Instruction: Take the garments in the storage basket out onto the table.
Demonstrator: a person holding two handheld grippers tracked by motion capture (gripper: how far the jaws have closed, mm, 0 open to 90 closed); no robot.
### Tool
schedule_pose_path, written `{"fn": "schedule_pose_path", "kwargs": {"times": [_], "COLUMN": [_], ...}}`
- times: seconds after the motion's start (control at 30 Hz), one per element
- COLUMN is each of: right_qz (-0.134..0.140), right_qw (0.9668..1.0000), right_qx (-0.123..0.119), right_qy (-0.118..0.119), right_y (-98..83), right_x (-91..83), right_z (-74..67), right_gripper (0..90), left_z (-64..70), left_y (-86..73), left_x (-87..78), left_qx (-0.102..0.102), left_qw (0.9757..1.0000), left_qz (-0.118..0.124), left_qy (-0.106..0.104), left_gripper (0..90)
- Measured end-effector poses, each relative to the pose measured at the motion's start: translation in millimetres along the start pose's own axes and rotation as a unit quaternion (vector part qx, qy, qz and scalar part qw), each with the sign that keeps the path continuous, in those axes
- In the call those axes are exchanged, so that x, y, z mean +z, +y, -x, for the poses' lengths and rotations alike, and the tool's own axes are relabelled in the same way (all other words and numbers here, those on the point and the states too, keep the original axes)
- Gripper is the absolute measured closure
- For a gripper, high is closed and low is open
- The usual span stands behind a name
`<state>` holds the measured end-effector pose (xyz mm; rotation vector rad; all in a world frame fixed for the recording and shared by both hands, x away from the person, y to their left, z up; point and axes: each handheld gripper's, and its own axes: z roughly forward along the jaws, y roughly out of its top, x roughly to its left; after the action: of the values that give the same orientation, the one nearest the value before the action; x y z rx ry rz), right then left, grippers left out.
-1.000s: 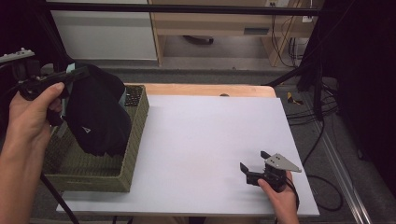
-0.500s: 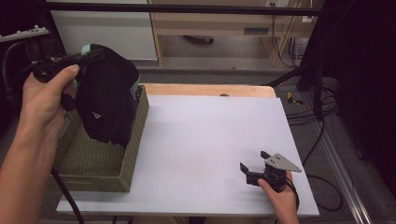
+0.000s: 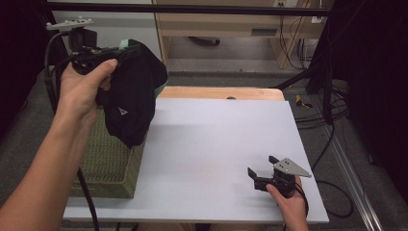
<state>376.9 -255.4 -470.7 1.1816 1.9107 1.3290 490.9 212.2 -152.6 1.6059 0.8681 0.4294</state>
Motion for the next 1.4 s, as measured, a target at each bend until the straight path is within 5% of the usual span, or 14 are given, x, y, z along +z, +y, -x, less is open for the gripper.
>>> {"fn": "schedule_pose_path", "kwargs": {"times": [0.47,1.07,1.4], "right_qz": [0.008,0.016,0.007], "right_qw": [0.9999,0.9996,0.9999], "right_qx": [0.013,0.02,0.012], "right_qy": [-0.002,-0.011,-0.006], "right_y": [3.3,3.8,4.1], "right_x": [-0.9,-7.0,-0.5], "right_z": [2.7,10.2,7.1], "right_gripper": [6.3,6.2,6.2], "left_z": [14.2,18.0,21.5], "left_y": [-13.3,-68.2,-85.1], "left_x": [43.0,97.7,108.9], "left_qx": [-0.004,-0.027,-0.029], "left_qw": [0.9994,0.9965,0.9952], "left_qz": [-0.028,-0.066,-0.079], "left_qy": [-0.018,-0.044,-0.051], "left_gripper": [86.9,86.9,86.9]}}
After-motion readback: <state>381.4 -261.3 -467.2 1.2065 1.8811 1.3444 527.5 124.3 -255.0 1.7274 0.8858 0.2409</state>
